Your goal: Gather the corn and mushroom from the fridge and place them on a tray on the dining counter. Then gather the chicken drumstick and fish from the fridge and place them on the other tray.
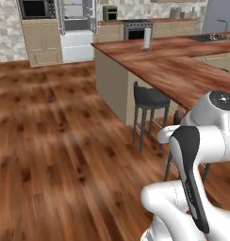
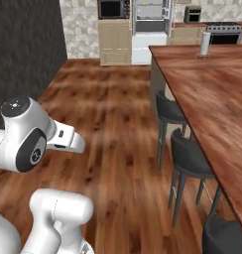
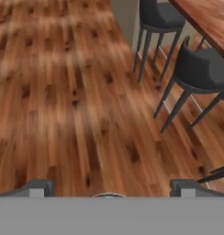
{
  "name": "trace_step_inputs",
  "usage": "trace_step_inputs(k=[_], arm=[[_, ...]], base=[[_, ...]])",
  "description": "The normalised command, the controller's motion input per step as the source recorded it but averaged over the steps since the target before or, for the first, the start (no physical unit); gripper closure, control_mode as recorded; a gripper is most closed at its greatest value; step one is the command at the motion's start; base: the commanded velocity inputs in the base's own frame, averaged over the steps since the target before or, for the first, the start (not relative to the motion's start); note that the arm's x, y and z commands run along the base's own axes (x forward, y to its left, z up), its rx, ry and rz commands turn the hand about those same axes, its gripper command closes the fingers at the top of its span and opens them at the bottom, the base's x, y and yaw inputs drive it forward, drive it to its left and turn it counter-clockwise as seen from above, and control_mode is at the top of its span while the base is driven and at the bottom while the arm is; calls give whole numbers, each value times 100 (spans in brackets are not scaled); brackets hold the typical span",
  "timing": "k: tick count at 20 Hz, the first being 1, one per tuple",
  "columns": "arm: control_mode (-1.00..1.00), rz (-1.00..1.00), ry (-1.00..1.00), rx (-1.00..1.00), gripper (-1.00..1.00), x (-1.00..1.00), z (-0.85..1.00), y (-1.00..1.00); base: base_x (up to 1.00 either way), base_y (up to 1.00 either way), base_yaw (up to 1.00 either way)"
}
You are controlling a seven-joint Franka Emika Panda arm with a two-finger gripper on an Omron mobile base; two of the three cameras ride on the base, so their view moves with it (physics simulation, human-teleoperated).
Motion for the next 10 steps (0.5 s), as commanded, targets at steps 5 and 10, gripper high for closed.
trace_step_inputs(k=[5, 10], arm=[[100, 0, 0, 0, -100, 0, 0, 0], [100, 0, 0, 0, -100, 0, 0, 0]], base=[[100, 82, -14], [100, 77, -1]])
